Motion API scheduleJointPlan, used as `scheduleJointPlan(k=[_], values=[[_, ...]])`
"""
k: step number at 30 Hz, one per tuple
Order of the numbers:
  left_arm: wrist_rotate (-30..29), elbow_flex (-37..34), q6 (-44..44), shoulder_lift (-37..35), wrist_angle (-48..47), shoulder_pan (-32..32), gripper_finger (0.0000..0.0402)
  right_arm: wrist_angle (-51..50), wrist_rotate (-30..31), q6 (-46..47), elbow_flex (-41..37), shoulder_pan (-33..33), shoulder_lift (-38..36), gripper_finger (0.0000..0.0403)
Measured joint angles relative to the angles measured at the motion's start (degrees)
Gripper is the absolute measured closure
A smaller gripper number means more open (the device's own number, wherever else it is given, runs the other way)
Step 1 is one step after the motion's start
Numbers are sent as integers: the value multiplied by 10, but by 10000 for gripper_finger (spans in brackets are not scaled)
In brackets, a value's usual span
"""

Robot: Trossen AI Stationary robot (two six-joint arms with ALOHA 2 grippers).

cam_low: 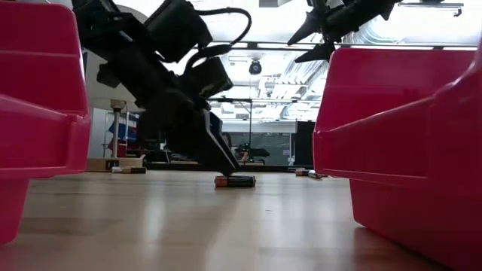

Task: Sort batteries
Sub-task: Put the black-brown battery into the right red bin

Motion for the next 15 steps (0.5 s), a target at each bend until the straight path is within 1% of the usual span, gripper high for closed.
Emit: scheduleJointPlan(k=[4,9,11,13,15], values=[[-8,-1,-20,18,-5,1,179,0,0,2,0,0,0,181],[-8,0,-20,20,-6,0,179,-4,1,2,0,0,0,181],[-8,0,-23,20,-7,-1,186,-4,0,2,0,0,0,181],[-6,0,-30,20,-9,-1,212,-4,1,2,0,0,0,181],[-8,0,-46,28,-7,0,270,-5,1,2,0,0,0,181]])
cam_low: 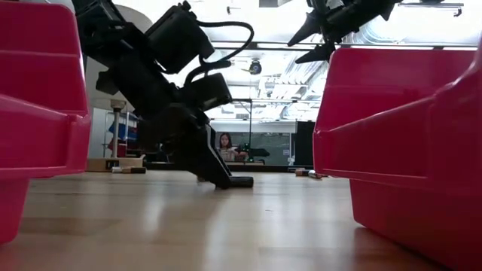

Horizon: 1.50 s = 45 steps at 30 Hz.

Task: Sort batteries
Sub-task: Put the black-brown battery into the right red bin, then put the silver battery into the left red bin

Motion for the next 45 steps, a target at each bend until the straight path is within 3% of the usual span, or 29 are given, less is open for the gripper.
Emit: scheduleJointPlan(k=[2,3,7,9,12,15,20,25,32,34,41,45], values=[[3,0,-28,3,-1,2,350,0,0,0,0,0,0,181],[12,0,-49,6,3,4,367,0,0,1,0,0,0,181],[29,-1,-119,-23,-12,12,368,0,0,13,0,0,0,181],[34,-5,-108,-66,2,16,368,0,0,12,0,0,0,181],[40,2,-72,-134,104,23,368,0,0,12,0,0,0,181],[31,24,-59,-146,110,25,368,0,0,12,0,0,0,181],[36,119,-84,-91,118,-7,368,0,0,12,0,0,0,181],[56,260,-50,30,101,-68,368,0,0,16,0,0,0,181],[140,436,-47,148,17,-122,368,-4,0,17,0,0,0,181],[146,457,-47,169,-3,-131,354,-5,0,17,0,0,0,181],[143,467,-46,166,-50,-133,230,-4,2,16,0,0,0,181],[148,466,-14,111,-173,-94,193,-5,3,28,0,0,0,181]])
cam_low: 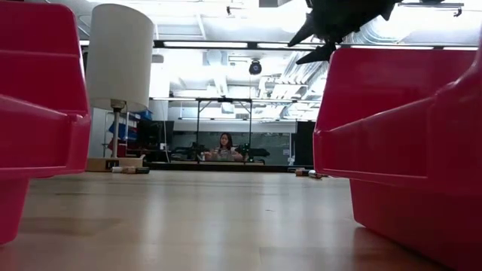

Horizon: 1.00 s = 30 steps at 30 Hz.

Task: Sort batteries
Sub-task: Put the silver battery into the left red bin

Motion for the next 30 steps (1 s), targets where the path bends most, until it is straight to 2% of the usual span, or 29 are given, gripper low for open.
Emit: scheduleJointPlan(k=[3,5,7,10,13,16,18,21,26,30], values=[[2,-42,30,-79,-75,51,189,-10,26,48,0,-1,0,181],[5,-116,30,-143,-76,94,191,-33,57,81,0,-4,0,181],[4,-210,5,-211,-32,143,194,-71,84,101,0,-5,1,181],[0,-362,-69,-341,82,214,195,-163,105,97,0,-5,7,181],[1,-499,-150,-447,176,262,195,-269,104,49,0,-3,15,181],[-24,-594,-200,-519,244,291,195,-326,105,-14,-1,-2,21,181],[-41,-626,-240,-552,283,303,195,-325,107,-55,-1,-10,28,181],[-51,-650,-276,-564,290,317,195,-294,110,-148,-1,-33,59,181],[-55,-648,-278,-564,296,334,195,-284,85,-356,-1,-53,176,181],[-84,-649,-312,-564,295,347,195,-292,98,-459,-1,-51,266,181]])
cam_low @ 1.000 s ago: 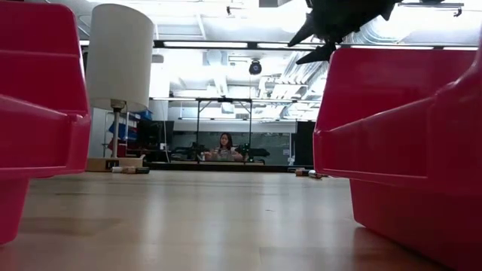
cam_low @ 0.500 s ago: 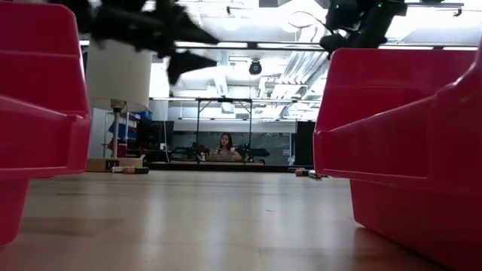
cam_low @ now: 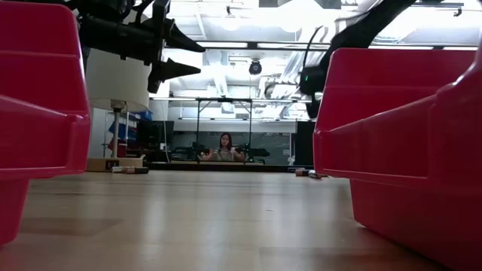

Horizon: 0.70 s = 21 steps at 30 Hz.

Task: Sort batteries
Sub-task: Put the silver battery into the left red bin

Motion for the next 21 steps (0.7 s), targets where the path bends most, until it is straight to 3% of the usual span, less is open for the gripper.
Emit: scheduleJointPlan(k=[7,21], values=[[-31,0,-28,0,-1,15,195,64,72,-79,0,8,54,181],[-46,0,10,1,-5,40,195,122,93,-132,2,39,97,190]])
